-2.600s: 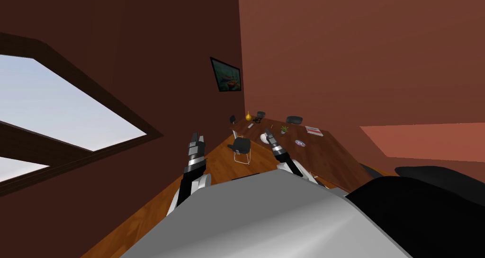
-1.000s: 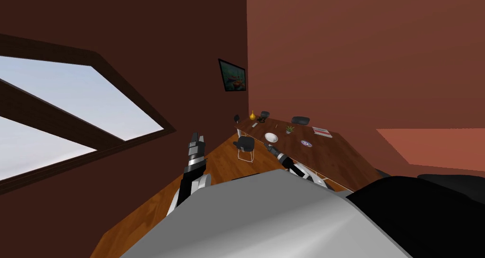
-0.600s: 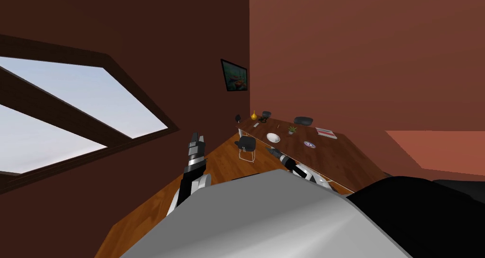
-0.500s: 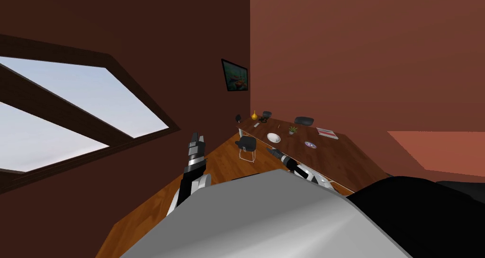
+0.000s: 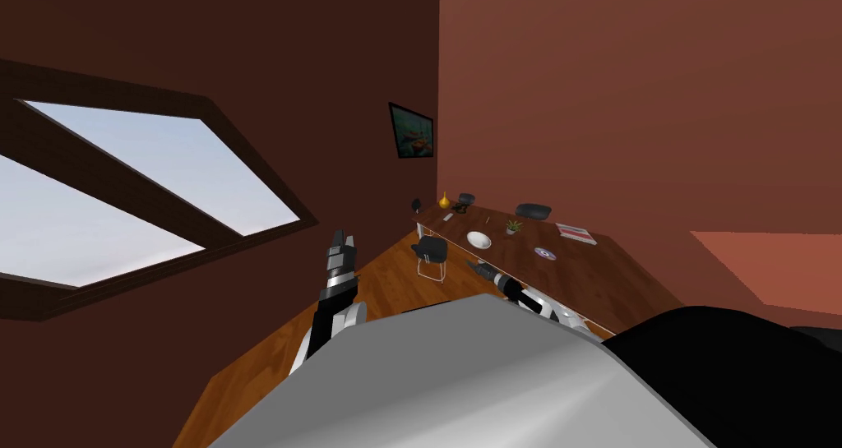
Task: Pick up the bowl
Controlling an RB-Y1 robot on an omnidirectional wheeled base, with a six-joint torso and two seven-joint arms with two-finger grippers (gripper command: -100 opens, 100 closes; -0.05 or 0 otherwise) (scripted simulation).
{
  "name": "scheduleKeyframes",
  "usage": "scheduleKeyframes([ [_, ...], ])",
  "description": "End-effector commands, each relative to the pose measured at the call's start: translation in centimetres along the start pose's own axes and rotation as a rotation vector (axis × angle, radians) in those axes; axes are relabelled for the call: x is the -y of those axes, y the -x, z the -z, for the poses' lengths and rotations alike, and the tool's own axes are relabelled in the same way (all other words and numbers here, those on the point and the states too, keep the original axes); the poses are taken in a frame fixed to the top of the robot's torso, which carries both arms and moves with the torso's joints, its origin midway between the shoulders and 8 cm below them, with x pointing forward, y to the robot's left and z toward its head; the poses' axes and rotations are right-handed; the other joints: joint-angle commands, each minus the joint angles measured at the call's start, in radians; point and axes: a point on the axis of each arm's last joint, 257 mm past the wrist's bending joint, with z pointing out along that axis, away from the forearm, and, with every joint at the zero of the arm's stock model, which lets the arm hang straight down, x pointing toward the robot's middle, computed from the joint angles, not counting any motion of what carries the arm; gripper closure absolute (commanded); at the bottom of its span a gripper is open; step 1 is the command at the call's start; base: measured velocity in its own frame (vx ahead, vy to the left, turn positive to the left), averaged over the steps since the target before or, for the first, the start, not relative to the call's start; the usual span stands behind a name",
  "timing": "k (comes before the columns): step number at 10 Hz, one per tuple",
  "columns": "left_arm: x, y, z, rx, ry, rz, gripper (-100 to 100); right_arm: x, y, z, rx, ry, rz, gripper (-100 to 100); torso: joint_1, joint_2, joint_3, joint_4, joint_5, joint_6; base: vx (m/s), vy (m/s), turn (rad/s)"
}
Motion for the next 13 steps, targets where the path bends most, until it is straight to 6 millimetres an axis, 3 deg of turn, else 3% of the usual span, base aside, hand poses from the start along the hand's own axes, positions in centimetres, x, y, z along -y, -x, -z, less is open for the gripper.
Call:
scheduleKeyframes([
  [1, 0.0, 0.0, 0.0, 0.000, 0.000, 0.000, 0, 1.8, -1.0, 0.5, -0.036, -0.025, 0.040, -100, 0.000, 0.000, 0.000, 0.000, 0.000, 0.000, 0.012, 0.036, 0.056],
  [5, 0.0, 0.0, 0.0, 0.000, 0.000, 0.000, 0, 7.4, -3.8, 3.0, -0.162, -0.090, 0.199, -100, 0.001, -0.001, 0.000, 0.000, 0.000, 0.000, 0.016, 0.047, 0.074],
  [7, 0.0, 0.0, 0.0, 0.000, 0.000, 0.000, 0, 7.6, -4.0, 3.2, -0.166, -0.096, 0.198, -100, -0.001, 0.000, 0.000, 0.000, 0.000, 0.001, 0.003, 0.009, -0.009],
  [9, 0.0, 0.0, 0.0, 0.000, 0.000, 0.000, 0, 9.7, -4.6, 4.3, -0.216, -0.110, 0.277, -100, -0.001, 0.000, 0.000, 0.000, 0.000, 0.000, 0.012, 0.026, 0.084],
  [13, 0.0, 0.0, 0.0, 0.000, 0.000, 0.000, 0, 15.4, -6.1, 8.0, -0.343, -0.171, 0.423, -100, 0.001, -0.002, -0.001, 0.000, 0.000, 0.000, 0.029, 0.043, 0.084],
])
